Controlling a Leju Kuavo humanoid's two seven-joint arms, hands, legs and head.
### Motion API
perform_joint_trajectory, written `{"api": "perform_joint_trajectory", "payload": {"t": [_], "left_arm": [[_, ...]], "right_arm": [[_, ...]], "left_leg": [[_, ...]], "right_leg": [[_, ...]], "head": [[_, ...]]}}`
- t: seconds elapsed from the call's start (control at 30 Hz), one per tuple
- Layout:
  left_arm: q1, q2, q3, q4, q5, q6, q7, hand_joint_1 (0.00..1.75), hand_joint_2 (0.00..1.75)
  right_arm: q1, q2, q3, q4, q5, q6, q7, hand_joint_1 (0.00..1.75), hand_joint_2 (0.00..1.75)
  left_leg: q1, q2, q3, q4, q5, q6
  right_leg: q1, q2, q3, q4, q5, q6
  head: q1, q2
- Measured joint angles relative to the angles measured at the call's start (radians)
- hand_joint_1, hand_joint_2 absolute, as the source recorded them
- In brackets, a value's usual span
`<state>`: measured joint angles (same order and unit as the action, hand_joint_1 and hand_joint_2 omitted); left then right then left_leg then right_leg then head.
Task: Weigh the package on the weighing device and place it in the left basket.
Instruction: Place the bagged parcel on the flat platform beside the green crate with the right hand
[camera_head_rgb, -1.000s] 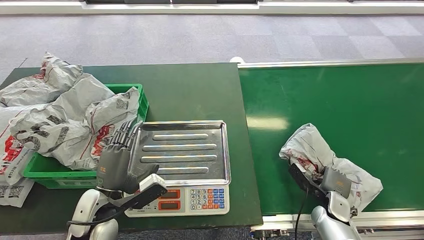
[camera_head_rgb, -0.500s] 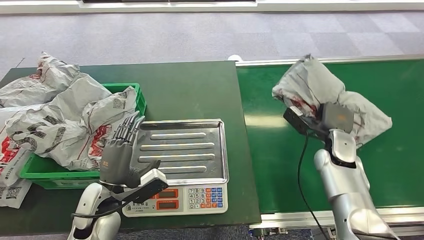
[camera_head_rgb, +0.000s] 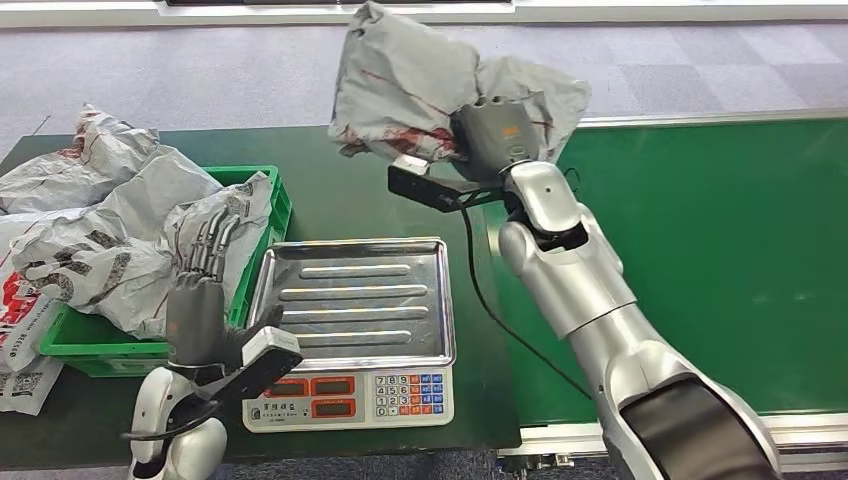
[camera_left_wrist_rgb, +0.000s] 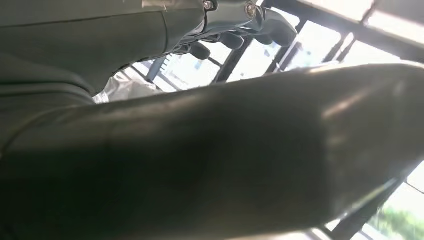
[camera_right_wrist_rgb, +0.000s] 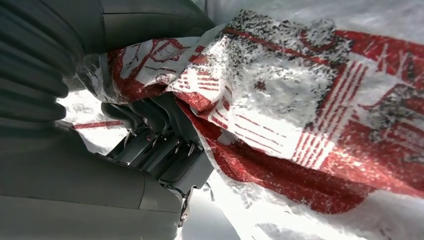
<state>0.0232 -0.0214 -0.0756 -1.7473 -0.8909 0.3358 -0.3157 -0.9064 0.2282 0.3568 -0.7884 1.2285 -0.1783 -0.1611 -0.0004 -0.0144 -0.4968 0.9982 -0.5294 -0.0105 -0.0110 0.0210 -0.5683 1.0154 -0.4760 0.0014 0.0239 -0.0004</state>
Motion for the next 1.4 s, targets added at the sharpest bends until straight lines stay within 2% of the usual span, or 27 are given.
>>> {"api": "perform_joint_trajectory", "payload": {"t": [0.27, 0.53, 0.67, 1.0, 1.4], "left_arm": [[0.032, 0.000, 0.109, -0.060, 0.265, 0.150, -0.125, 0.00, 0.00], [0.072, -0.007, 0.161, -0.127, 0.384, 0.233, -0.213, 0.00, 0.00], [0.080, -0.009, 0.170, -0.145, 0.376, 0.244, -0.209, 0.00, 0.00], [0.099, -0.015, 0.174, -0.174, 0.328, 0.266, -0.190, 0.00, 0.00], [0.106, -0.020, 0.175, -0.174, 0.291, 0.284, -0.202, 0.00, 0.00]], "right_arm": [[0.132, 0.099, 0.230, 0.022, -0.178, 0.017, -0.082, 1.75, 1.75], [0.201, 0.123, 0.337, 0.019, -0.288, 0.054, -0.068, 1.75, 1.75], [0.212, 0.123, 0.358, 0.015, -0.311, 0.091, -0.044, 0.00, 1.75], [0.187, 0.106, 0.366, -0.032, -0.334, 0.106, 0.002, 0.00, 1.75], [0.124, 0.058, 0.366, -0.138, -0.411, 0.132, -0.004, 0.00, 1.75]], "left_leg": [[0.000, 0.000, -0.001, 0.000, 0.000, 0.000], [0.000, -0.001, -0.002, 0.001, 0.000, 0.000], [0.000, -0.001, -0.002, 0.001, 0.000, 0.000], [0.000, -0.001, -0.002, 0.001, 0.000, 0.000], [0.000, -0.001, -0.002, 0.001, 0.000, 0.000]], "right_leg": [[0.000, 0.000, -0.001, 0.000, -0.001, -0.001], [0.000, -0.001, -0.001, 0.000, -0.001, -0.001], [0.000, -0.001, -0.001, 0.000, -0.001, -0.001], [0.000, -0.001, -0.001, 0.000, 0.000, -0.002], [0.000, -0.001, -0.001, 0.000, 0.000, -0.002]], "head": [[0.000, 0.000], [0.000, 0.000], [0.000, 0.000], [0.000, 0.000], [0.000, 0.000]]}}
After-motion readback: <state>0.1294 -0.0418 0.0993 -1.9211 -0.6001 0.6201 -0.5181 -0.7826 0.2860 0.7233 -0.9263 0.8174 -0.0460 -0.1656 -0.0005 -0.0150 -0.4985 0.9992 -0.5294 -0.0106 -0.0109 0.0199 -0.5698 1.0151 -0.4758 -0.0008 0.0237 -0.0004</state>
